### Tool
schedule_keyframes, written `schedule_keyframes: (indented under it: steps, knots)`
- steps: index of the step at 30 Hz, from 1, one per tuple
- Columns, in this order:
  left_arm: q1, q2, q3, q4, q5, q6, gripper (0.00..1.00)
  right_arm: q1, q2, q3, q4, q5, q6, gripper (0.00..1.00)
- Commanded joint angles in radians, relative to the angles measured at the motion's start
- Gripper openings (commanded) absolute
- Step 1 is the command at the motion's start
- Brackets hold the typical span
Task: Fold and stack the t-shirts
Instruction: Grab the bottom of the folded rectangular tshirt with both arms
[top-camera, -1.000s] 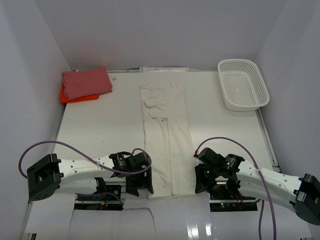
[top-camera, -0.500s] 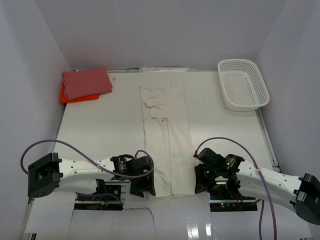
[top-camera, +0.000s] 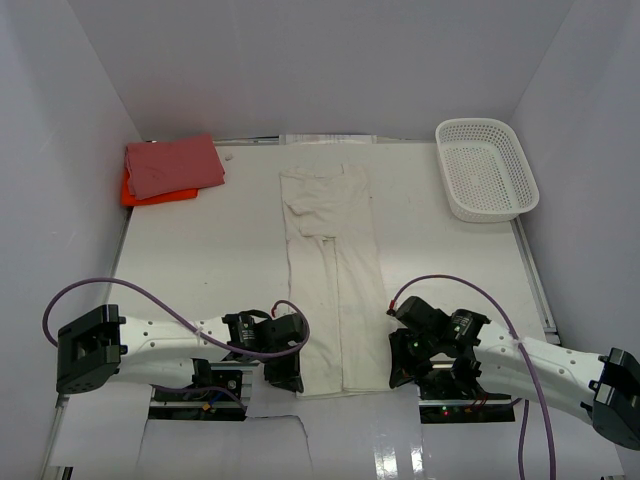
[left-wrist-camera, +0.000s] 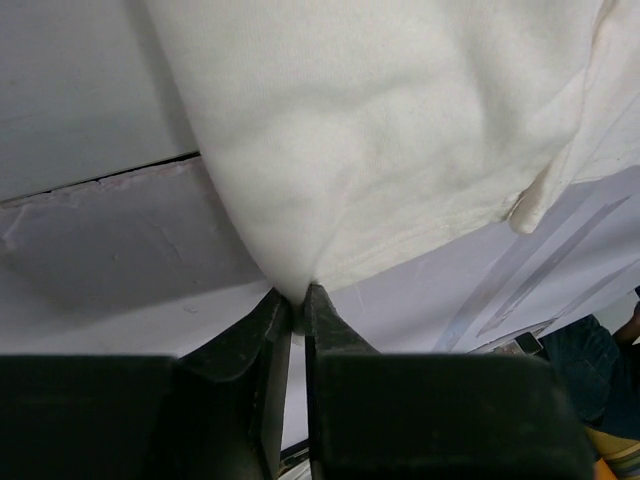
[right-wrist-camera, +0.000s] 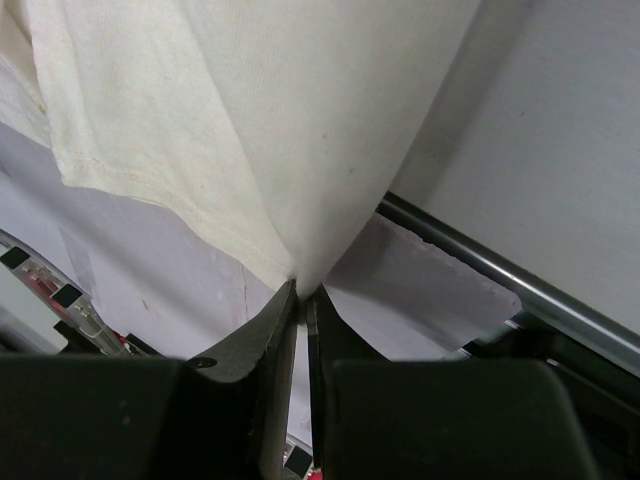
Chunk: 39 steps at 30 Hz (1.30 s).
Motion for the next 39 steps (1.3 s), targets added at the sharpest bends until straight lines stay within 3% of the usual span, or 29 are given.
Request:
schedule_keyframes:
  steps: [1,6,8,19,25,33,39]
  knots:
    - [-0.008,-0.002,0.028,0.010,-0.018,-0.040,0.20,0.010,-0.008,-0.013,0.011,-0.012,0.013,0.13]
    - [-0.008,-0.005,0.020,0.025,-0.007,-0.038,0.00,0.010,-0.013,-0.005,0.022,-0.024,0.013,0.12]
    - [-0.010,-0.019,0.019,0.028,-0.012,-0.035,0.00,0.010,-0.017,0.006,0.021,-0.027,0.013,0.08]
    - [-0.008,-0.209,-0.107,0.118,0.008,-0.090,0.00,0.013,-0.053,-0.020,0.070,-0.108,0.028,0.08]
    - [-0.008,-0.194,0.005,0.008,-0.052,-0.057,0.00,0.013,-0.067,0.075,0.025,-0.101,0.019,0.08]
    - [0.048,-0.316,0.008,-0.075,-0.085,-0.046,0.00,0.012,-0.068,0.156,-0.042,-0.056,-0.004,0.08]
    - [0.087,-0.321,0.040,-0.127,-0.118,-0.018,0.00,0.010,-0.007,0.213,-0.042,0.040,-0.042,0.08]
